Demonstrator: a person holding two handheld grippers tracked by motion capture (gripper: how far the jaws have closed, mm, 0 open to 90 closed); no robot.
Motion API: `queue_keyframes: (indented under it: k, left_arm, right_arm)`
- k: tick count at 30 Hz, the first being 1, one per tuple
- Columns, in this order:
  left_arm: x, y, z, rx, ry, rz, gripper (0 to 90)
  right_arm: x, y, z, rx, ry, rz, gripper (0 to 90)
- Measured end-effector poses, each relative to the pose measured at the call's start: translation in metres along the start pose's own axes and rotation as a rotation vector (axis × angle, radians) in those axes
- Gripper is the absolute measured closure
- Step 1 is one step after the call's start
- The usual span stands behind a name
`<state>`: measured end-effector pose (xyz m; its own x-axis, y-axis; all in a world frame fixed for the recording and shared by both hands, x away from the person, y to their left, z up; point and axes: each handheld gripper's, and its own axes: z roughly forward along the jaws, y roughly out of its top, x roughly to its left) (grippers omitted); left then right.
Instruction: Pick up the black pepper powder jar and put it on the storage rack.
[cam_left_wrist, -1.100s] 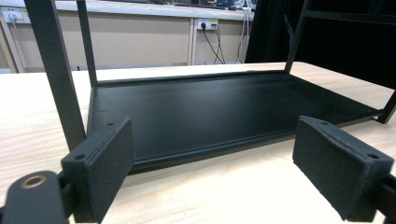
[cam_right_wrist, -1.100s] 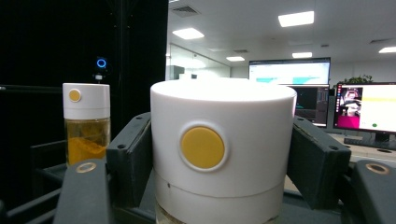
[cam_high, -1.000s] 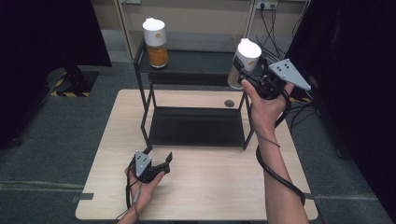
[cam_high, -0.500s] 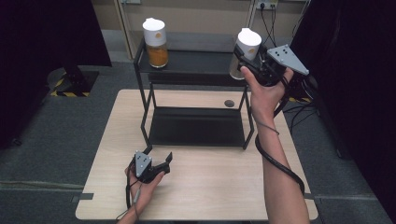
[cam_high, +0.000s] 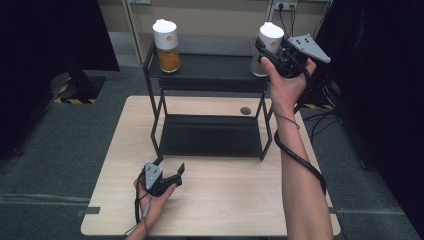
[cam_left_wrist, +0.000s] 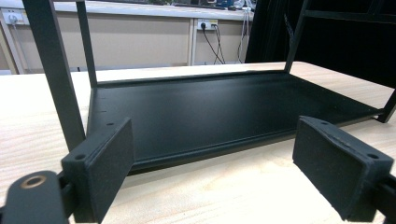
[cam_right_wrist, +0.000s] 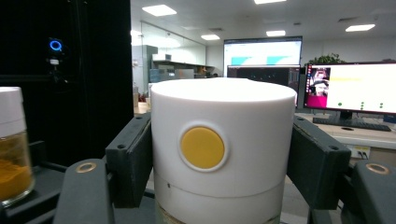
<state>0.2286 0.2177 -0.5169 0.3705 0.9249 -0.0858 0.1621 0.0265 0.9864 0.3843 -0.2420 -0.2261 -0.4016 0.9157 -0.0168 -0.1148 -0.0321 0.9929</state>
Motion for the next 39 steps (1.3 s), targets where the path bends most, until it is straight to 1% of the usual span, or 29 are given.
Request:
queue_keyframes:
  k: [3, 6, 14, 21, 26, 35, 36, 39]
  left_arm:
    - [0.000, 0.000, 0.000, -0.001, 0.000, 0.000, 12.4]
    - [0.000, 0.000, 0.000, 0.000, 0.000, -0.001, 12.4]
    - [0.000, 0.000, 0.000, -0.001, -0.001, 0.001, 12.4]
    - [0.000, 0.000, 0.000, -0.003, -0.001, 0.005, 12.5]
    - [-0.001, 0.000, 0.000, -0.002, -0.001, 0.007, 12.5]
    - [-0.001, -0.001, 0.000, -0.004, -0.002, 0.011, 12.5]
    - [-0.001, -0.001, 0.000, -0.004, -0.003, 0.011, 12.5]
    - [-0.002, -0.001, 0.000, -0.005, -0.003, 0.011, 12.5]
  right_arm:
    - [-0.004, 0.000, 0.007, 0.015, -0.005, -0.004, 31.0]
    - [-0.005, 0.000, 0.010, 0.021, -0.003, -0.006, 31.0]
    - [-0.005, 0.002, 0.016, 0.039, -0.004, -0.023, 31.0]
    - [-0.004, 0.002, 0.018, 0.052, -0.006, -0.030, 31.0]
    - [-0.005, 0.002, 0.019, 0.060, 0.001, -0.033, 30.9]
    - [-0.003, 0.000, 0.018, 0.054, -0.001, -0.037, 30.5]
    - [-0.004, 0.000, 0.018, 0.052, 0.001, -0.034, 29.8]
    - [-0.003, 0.000, 0.016, 0.044, -0.006, -0.026, 23.7]
